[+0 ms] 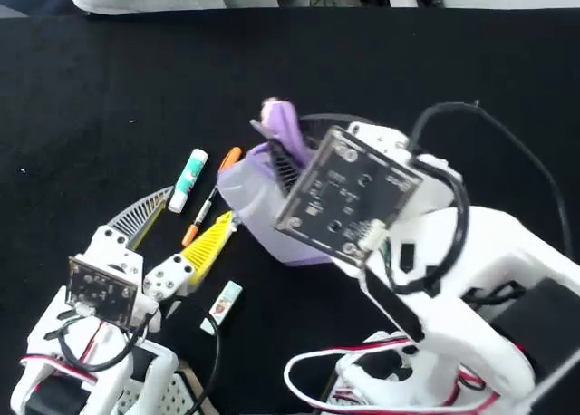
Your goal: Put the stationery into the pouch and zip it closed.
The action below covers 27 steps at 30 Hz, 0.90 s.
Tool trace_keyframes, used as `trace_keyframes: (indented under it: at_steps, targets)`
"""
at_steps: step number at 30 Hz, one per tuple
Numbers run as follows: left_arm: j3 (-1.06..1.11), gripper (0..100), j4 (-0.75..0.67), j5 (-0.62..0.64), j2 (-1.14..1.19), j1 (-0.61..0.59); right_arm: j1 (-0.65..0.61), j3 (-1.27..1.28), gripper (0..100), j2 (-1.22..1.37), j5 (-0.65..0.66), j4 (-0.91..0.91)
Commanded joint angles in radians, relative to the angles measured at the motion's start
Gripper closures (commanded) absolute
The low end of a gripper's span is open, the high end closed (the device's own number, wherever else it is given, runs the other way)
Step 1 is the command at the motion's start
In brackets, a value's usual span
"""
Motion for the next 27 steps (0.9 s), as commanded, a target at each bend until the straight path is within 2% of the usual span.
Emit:
trace_keyframes:
  at_steps: [1,8,14,22,27]
  targets:
    - [-0.044,74,0.003,-0.02,0.005,-0.012,0.055,-0.044,98.6,-0.021,0.012,-0.084]
    - [0.01,74,-0.006,-0.023,0.005,-0.012,0.061,-0.062,98.6,0.018,0.009,-0.172]
    - [0.01,74,-0.006,-0.025,0.005,-0.013,0.063,-0.229,98.6,0.094,0.011,-0.195]
    - [0.013,74,-0.006,-0.032,0.005,-0.013,0.063,-0.386,98.6,0.196,0.009,-0.11]
    - [0.01,74,-0.002,-0.123,0.003,-0.013,0.063,-0.478,98.6,0.196,0.015,0.006]
